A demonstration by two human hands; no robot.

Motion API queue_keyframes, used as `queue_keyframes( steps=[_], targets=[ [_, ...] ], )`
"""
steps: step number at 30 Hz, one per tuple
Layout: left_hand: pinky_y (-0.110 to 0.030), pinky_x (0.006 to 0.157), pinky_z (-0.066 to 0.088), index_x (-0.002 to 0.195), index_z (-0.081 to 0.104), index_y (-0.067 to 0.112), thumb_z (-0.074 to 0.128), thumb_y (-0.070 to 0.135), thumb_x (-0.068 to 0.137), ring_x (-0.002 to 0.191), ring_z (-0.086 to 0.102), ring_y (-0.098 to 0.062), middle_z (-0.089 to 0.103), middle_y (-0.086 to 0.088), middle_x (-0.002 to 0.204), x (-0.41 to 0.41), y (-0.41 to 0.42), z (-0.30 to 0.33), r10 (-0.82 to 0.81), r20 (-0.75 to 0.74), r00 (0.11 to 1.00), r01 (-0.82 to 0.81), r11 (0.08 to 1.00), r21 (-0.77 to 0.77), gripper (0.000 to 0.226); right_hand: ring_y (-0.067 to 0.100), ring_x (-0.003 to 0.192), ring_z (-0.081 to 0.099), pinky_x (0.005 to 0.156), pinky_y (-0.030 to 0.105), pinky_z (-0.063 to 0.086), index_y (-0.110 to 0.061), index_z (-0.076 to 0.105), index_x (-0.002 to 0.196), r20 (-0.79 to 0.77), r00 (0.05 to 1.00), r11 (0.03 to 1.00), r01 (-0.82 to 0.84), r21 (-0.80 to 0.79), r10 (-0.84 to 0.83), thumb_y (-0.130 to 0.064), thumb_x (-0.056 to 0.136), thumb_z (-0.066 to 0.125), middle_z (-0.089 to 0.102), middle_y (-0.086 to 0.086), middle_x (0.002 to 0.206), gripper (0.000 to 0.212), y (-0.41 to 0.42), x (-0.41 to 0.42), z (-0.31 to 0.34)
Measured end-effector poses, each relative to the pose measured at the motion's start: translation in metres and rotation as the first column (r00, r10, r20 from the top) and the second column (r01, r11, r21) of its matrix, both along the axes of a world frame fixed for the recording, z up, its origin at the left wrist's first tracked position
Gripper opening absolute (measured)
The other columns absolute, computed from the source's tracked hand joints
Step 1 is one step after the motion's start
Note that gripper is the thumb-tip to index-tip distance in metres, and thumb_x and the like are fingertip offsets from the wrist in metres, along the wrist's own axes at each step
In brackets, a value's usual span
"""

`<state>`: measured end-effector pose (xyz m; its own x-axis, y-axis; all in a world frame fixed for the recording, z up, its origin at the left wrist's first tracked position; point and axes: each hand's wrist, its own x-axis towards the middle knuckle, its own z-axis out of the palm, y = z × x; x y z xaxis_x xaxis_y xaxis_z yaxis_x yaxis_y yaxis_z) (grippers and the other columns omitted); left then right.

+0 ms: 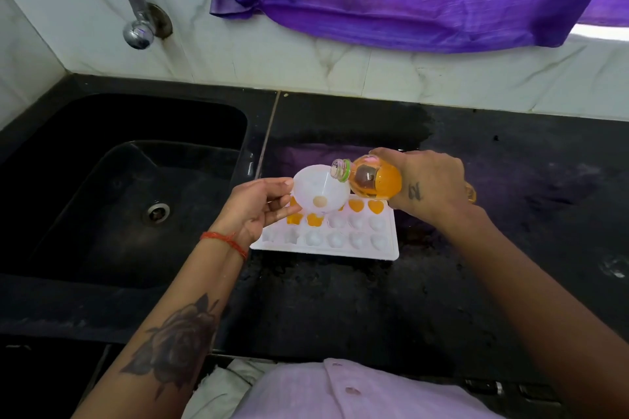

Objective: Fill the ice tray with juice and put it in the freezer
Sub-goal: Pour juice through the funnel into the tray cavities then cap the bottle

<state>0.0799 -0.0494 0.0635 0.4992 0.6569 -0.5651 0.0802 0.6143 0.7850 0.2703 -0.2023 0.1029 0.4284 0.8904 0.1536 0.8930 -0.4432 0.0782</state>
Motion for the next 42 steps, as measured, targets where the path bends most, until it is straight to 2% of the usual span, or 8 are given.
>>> queue_keyframes(
  steps=[2,7,10,14,23,30,34,42],
  targets=[
    [-0.026,0.050,0.057,0.089,0.068,0.001,0.062,-0.001,0.083,0.047,0.060,-0.006,0.066,-0.003,0.056,0.003,-0.001,0.002,0.000,0.006,1.000,0.000,1.000,-0.002,0.009,0.022,0.089,0.063,0.062,0.026,0.038,-0.045,0.040,0.131,-0.005,1.000,1.000,0.007,0.014,-0.007,-0.045,0.076,0.070,0.067,-0.006,0.094,0.062,-0.003,0.001,0.002],
    [-0.026,0.050,0.057,0.091,0.068,-0.001,0.061,-0.002,0.084,0.048,0.060,-0.007,0.064,-0.005,0.057,0.013,-0.008,0.004,-0.027,0.016,1.000,0.027,1.000,0.003,0.010,0.025,0.080,0.063,0.053,0.022,0.020,-0.043,0.048,0.124,0.004,1.000,0.998,0.007,0.062,-0.007,-0.044,0.078,0.066,0.067,-0.003,0.084,0.049,-0.014,0.002,0.008],
    [-0.027,0.051,0.057,0.093,0.067,-0.001,0.062,-0.002,0.083,0.054,0.058,-0.010,0.062,-0.006,0.059,0.019,-0.012,0.001,-0.049,0.003,0.999,0.049,0.999,0.004,0.012,0.027,0.084,0.062,0.058,0.028,0.025,-0.042,0.047,0.126,0.023,1.000,0.999,0.015,0.032,-0.016,-0.038,0.077,0.067,0.067,-0.002,0.088,0.053,-0.019,0.004,0.007],
    [-0.027,0.054,0.059,0.092,0.067,0.000,0.062,-0.001,0.083,0.050,0.059,-0.008,0.061,-0.009,0.068,0.023,-0.015,-0.004,-0.072,-0.026,0.997,0.073,0.997,0.019,0.011,0.026,0.089,0.063,0.060,0.028,0.032,-0.043,0.041,0.129,0.104,0.994,0.999,0.040,-0.025,-0.037,-0.035,0.080,0.066,0.066,-0.003,0.094,0.056,-0.023,0.010,0.001],
    [-0.027,0.051,0.057,0.085,0.068,0.001,0.063,-0.002,0.082,0.046,0.060,-0.006,0.065,-0.003,0.054,0.026,-0.016,-0.006,-0.066,-0.022,0.998,0.066,0.998,0.003,0.007,0.026,0.094,0.063,0.067,0.031,0.045,-0.040,0.037,0.135,0.096,0.995,0.999,0.022,-0.031,-0.019,-0.039,0.082,0.065,0.066,0.000,0.104,0.060,-0.027,0.014,-0.003],
    [-0.028,0.053,0.059,0.090,0.068,0.000,0.063,-0.002,0.082,0.049,0.060,-0.007,0.065,-0.003,0.054,0.026,-0.016,-0.005,-0.061,-0.018,0.998,0.061,0.998,-0.003,0.009,0.025,0.090,0.063,0.063,0.029,0.039,-0.041,0.041,0.130,0.089,0.996,1.000,0.022,0.002,-0.022,-0.040,0.080,0.067,0.067,-0.002,0.097,0.056,-0.026,0.014,-0.003],
    [-0.028,0.053,0.058,0.095,0.068,-0.001,0.063,-0.001,0.082,0.059,0.058,-0.011,0.064,-0.008,0.068,0.025,-0.016,-0.002,-0.056,-0.009,0.998,0.056,0.998,0.007,0.014,0.026,0.089,0.062,0.062,0.028,0.034,-0.041,0.044,0.127,0.030,0.999,0.999,0.040,0.014,-0.040,-0.038,0.079,0.066,0.067,-0.002,0.093,0.052,-0.027,0.012,-0.001],
    [-0.027,0.052,0.058,0.094,0.067,-0.002,0.061,-0.003,0.083,0.046,0.060,-0.006,0.064,-0.005,0.058,0.034,-0.021,0.001,-0.078,0.008,0.997,0.078,0.997,0.017,0.013,0.027,0.092,0.063,0.064,0.028,0.036,-0.043,0.046,0.127,-0.020,0.996,0.996,0.084,0.031,-0.083,-0.039,0.078,0.068,0.068,-0.003,0.096,0.054,-0.037,0.013,0.006]
  ],
)
